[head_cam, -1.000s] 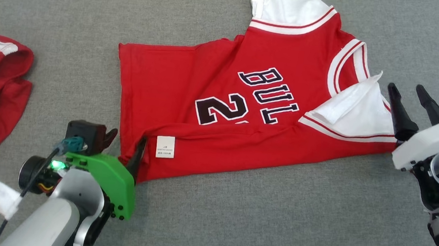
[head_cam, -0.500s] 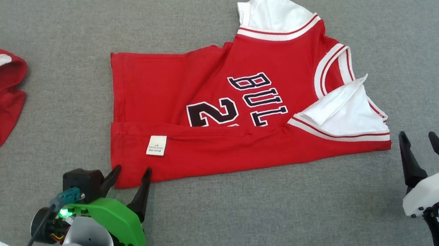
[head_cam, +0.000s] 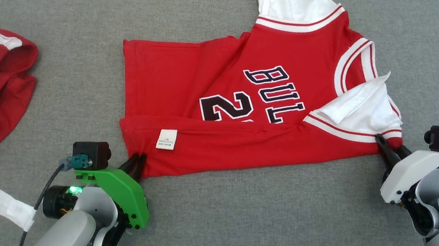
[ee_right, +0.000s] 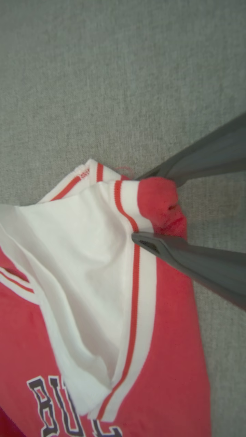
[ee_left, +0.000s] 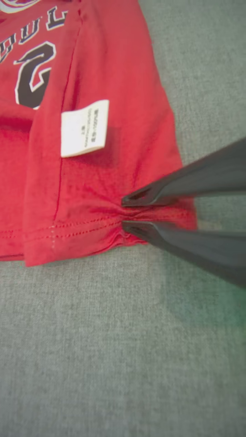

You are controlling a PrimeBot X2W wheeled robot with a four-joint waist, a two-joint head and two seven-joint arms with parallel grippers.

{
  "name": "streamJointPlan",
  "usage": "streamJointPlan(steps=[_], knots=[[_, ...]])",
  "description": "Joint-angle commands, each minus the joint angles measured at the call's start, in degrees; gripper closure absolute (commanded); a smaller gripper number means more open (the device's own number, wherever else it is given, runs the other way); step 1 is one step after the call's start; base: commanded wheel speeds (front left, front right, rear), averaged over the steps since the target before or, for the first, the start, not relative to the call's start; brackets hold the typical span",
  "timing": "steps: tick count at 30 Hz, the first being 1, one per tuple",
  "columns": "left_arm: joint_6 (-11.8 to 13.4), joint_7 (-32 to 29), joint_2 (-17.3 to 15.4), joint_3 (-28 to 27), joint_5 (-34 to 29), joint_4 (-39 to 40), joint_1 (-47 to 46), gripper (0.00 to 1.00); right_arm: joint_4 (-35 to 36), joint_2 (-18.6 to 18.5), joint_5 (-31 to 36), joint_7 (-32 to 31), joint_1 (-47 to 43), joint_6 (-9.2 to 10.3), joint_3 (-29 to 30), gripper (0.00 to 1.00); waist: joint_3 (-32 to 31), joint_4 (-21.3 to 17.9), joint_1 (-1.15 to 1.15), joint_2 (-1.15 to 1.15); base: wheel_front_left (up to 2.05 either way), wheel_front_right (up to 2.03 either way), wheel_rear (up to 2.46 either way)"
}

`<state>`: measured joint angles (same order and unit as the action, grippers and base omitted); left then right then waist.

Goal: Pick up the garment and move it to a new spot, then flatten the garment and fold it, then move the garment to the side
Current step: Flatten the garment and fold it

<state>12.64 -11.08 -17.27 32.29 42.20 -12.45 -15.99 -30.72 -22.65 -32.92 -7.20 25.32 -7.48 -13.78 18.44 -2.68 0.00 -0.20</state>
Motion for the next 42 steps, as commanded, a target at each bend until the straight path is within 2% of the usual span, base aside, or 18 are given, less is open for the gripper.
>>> streamJointPlan(steps=[1,6,9,13,16,21,26,29,34,42], knots=[[-1.5,-1.5,1.6,1.7,1.5,-3.0,1.5,1.00,0.0,-0.9,-3.0,-0.5,-0.5,-0.01,-0.9,1.00,-0.4,0.5,0.00,0.20,0.00,0.00,0.00],[-3.3,-1.2,0.3,0.8,3.1,-2.6,2.3,1.00,1.7,-4.3,-8.8,0.1,-2.6,0.05,0.5,1.00,-2.0,0.5,0.00,0.20,0.00,0.00,0.00],[-3.7,-2.1,-2.8,0.1,3.1,1.4,3.4,1.00,4.5,-7.6,-11.6,-0.4,-5.9,0.07,2.1,1.00,-3.0,-0.1,0.00,0.20,0.00,0.00,0.00],[-2.8,-3.7,-5.7,0.2,2.8,7.2,5.9,1.00,8.2,-9.6,-13.4,-1.9,-9.9,0.09,3.2,1.00,-3.5,-0.8,0.00,0.20,0.00,0.00,0.00],[-0.9,-5.8,-8.5,0.4,3.2,14.7,10.8,1.00,13.1,-10.9,-14.2,-3.8,-15.1,0.08,4.2,1.00,-3.4,-1.9,0.00,0.20,0.00,0.00,0.00],[2.4,-7.8,-11.0,1.2,4.7,25.3,19.3,1.00,20.7,-10.0,-14.3,-6.5,-24.0,0.04,7.6,1.00,-2.1,-3.1,0.00,0.20,0.00,0.00,0.00],[4.4,-6.8,-10.8,0.4,6.3,27.7,23.7,1.00,24.8,-6.8,-12.2,-7.7,-28.2,0.02,9.9,1.00,-0.7,-3.9,0.00,0.20,0.00,0.00,0.00],[4.7,-6.1,-10.7,-0.1,6.1,27.4,23.6,1.00,24.8,-5.6,-9.7,-7.2,-27.4,0.02,10.3,1.00,-0.5,-4.0,0.00,0.20,0.00,0.00,0.00],[5.2,-5.7,-12.3,-1.8,5.5,28.8,22.5,1.00,26.0,-5.8,-8.3,-7.6,-26.6,0.03,12.4,1.00,-1.1,-3.5,0.00,0.20,0.00,0.00,0.00],[5.2,-7.4,-14.2,-2.2,6.5,33.4,23.4,1.00,32.1,-6.7,-9.2,-12.6,-30.0,0.04,15.9,1.00,-1.4,-2.8,0.00,0.20,0.00,0.00,0.00]])
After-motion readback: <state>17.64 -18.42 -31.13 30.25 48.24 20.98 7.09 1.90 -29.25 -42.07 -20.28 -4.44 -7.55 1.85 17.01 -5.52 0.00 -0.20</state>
